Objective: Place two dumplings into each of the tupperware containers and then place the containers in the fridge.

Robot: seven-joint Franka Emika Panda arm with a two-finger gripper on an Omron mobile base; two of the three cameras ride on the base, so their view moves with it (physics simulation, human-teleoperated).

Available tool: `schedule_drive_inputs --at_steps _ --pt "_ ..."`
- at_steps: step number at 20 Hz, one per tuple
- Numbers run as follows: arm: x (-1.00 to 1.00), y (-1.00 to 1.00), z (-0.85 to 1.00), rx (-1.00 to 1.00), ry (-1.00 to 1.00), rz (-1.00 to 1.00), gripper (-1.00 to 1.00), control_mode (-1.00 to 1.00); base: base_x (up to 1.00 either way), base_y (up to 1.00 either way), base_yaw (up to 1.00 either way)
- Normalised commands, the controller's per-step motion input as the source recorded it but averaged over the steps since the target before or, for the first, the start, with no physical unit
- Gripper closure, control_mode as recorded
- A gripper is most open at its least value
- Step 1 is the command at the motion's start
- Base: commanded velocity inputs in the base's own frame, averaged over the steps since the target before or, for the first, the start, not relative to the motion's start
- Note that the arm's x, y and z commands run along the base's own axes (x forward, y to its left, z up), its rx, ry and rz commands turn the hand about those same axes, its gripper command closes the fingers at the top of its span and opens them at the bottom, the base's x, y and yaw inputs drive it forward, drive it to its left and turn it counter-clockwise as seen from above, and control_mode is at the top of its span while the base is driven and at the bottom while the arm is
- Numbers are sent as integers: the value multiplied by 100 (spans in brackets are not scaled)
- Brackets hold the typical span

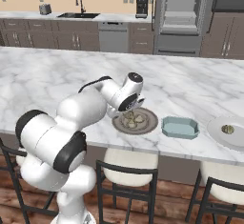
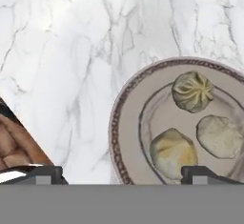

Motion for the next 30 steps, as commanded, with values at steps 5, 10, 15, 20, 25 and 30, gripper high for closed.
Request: schedule_drive_inputs --at_steps 5,10,15,20,25,30 --pt "82 3 -7 0 21 1 -100 -100 0 0 0" --pt "64 6 -63 0 11 0 -100 -100 0 0 0" --pt "60 0 -67 0 2 -2 -100 -100 0 0 0" --pt "75 -3 -36 0 0 -5 -100 -100 0 0 0" --pt "18 -1 -41 -2 1 -7 100 -100 0 0 0" --pt "-15 -7 -33 0 3 -11 100 -100 0 0 0"
